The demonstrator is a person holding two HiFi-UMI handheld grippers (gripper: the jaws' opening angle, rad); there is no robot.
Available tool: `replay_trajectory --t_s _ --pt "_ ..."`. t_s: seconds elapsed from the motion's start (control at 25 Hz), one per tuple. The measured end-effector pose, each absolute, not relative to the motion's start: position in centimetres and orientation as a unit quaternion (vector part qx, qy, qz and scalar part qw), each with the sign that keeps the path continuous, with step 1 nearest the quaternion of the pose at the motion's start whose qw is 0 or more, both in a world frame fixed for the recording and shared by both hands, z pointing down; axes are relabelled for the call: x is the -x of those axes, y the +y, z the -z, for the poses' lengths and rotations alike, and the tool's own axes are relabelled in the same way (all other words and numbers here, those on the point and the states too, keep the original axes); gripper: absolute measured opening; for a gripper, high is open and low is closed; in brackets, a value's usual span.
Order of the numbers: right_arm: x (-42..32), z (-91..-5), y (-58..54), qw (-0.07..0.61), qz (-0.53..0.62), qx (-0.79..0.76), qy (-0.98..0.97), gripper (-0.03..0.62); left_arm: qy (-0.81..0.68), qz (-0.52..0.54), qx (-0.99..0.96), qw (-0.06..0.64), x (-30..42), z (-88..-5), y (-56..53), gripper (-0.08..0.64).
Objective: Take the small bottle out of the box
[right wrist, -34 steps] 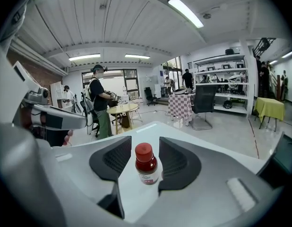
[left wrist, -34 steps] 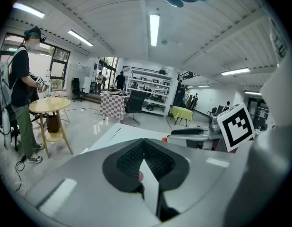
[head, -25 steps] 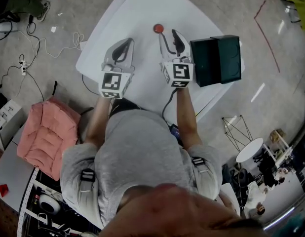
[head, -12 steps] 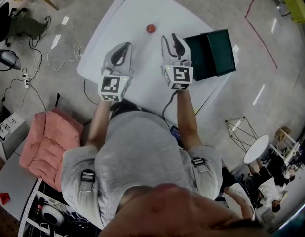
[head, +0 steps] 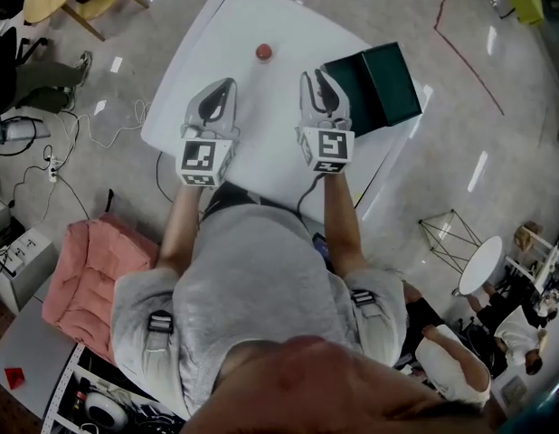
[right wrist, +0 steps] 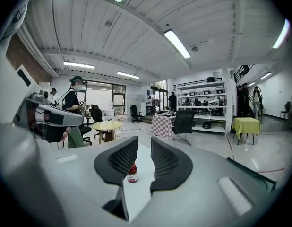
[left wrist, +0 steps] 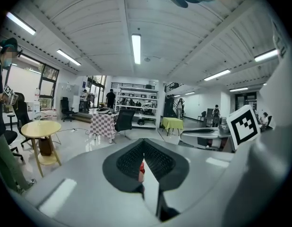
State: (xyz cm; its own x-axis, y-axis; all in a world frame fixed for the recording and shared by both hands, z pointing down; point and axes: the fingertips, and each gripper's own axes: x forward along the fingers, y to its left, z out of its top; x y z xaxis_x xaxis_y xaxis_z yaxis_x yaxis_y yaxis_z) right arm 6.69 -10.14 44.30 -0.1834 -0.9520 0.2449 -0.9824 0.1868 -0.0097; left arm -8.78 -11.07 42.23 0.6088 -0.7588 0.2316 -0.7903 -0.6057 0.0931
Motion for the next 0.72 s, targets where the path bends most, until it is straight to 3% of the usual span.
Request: replay_trajectory --t_s 0.72 --pt "-9.3 -42.0 -3.5 0.070 -0.068 -0.673 -0.734 0.024 -0.393 -0.089 -0.913 0.069 5.9 -40.4 -7.0 0.012"
